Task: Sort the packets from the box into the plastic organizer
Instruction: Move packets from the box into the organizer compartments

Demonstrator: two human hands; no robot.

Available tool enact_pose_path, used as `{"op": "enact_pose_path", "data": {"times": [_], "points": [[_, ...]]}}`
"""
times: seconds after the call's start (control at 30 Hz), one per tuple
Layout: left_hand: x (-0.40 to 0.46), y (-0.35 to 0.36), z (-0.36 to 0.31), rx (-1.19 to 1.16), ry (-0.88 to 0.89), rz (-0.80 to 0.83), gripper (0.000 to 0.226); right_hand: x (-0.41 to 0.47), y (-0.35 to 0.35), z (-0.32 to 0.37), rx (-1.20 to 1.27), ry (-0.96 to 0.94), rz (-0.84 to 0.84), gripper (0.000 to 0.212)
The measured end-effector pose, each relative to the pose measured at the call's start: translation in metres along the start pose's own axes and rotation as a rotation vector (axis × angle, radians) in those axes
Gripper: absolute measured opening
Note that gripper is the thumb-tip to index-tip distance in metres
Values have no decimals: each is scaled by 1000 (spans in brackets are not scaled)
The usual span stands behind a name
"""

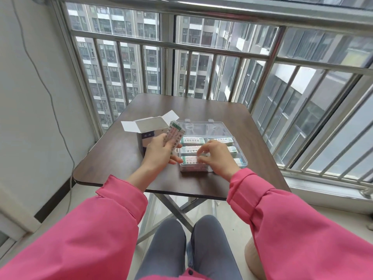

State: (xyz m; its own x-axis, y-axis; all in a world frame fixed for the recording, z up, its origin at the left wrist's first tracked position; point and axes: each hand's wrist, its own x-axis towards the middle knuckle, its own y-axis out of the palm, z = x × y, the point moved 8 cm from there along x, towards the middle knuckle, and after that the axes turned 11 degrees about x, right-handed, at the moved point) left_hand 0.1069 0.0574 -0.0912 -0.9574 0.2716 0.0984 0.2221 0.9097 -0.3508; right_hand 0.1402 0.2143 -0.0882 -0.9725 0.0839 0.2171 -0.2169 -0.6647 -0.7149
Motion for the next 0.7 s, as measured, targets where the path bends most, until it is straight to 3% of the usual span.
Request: {"op": "enact_pose_path", "data": {"times": [0.07,0.2,0.23,0.3,0.47,0.7], "points": [[-4,2,0,-94,-16,49,14,0,-6,8,40,-34,-47,17],[-11,8,0,-181,-44,163,12,0,-10,25,709,88,-3,13],[-13,9,-2,-173,-34,183,11,0,-9,29,768,94,10,9],[-15,13,-4,-169,-24,206,7,-1,-8,32,786,97,19,5],[-16,11,-2,-216,-61,169,2,-8,-11,19,751,186,-7,16],[-15,15,2,-134,-88,218,10,-9,-15,18,827,165,-25,18]]}}
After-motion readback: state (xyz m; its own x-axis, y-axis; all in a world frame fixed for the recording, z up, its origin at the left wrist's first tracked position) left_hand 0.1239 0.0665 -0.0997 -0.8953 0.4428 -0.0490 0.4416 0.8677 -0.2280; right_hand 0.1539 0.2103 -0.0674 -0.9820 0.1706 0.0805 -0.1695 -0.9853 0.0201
